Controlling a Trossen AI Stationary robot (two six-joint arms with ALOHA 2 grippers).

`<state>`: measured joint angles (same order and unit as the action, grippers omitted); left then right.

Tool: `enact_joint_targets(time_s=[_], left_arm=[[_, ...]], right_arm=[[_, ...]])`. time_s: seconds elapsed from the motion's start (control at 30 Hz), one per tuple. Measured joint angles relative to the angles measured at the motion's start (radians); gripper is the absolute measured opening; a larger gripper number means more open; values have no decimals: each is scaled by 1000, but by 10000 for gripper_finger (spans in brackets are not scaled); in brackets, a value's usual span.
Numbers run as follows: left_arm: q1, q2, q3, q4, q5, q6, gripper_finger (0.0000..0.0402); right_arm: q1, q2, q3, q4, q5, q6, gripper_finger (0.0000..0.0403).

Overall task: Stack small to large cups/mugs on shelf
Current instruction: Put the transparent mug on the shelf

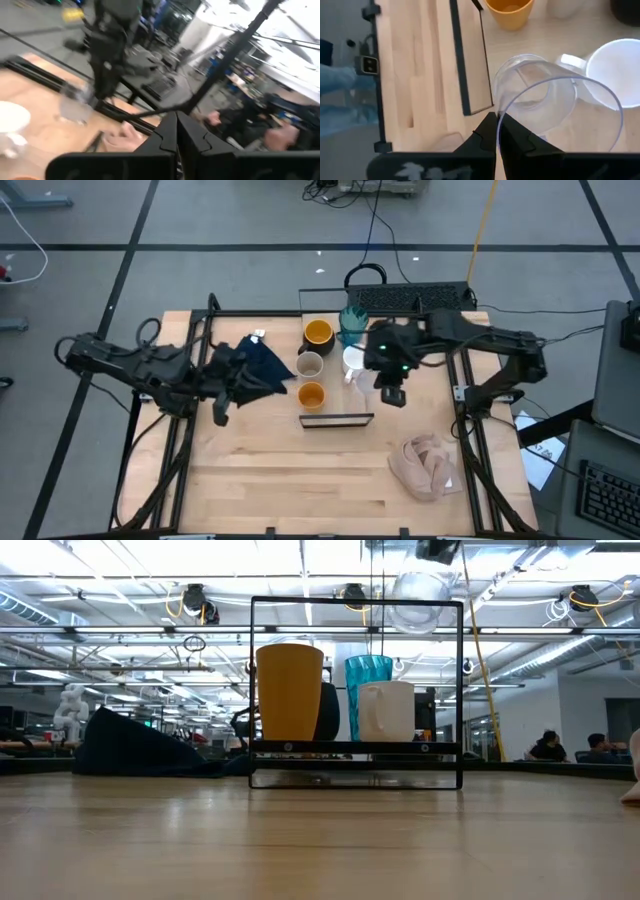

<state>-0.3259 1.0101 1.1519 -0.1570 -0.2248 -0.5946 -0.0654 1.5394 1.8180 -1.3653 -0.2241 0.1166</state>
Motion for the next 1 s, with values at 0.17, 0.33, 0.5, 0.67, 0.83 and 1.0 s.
enact_joint_targets(time_s=[0.17, 0.33, 0.5, 0.67, 0.83, 1.0], left_arm=[[-33, -44, 0, -44, -114, 28, 15], [-50, -77, 0, -76, -132, 51, 5], [-64, -89, 0, -102, -134, 51, 10], [-78, -89, 0, -102, -136, 52, 20], [-82, -89, 0, -102, -136, 59, 21], [-82, -89, 0, -101, -130, 59, 21]], right_arm=[[0, 94, 63, -16, -4, -25, 0], [0, 160, 87, -43, -8, -33, 0], [1, 207, 88, -63, -7, -52, 0], [1, 245, 88, -53, -2, -77, 0], [2, 280, 88, -47, 20, -94, 0], [2, 308, 84, -43, 19, -97, 0]])
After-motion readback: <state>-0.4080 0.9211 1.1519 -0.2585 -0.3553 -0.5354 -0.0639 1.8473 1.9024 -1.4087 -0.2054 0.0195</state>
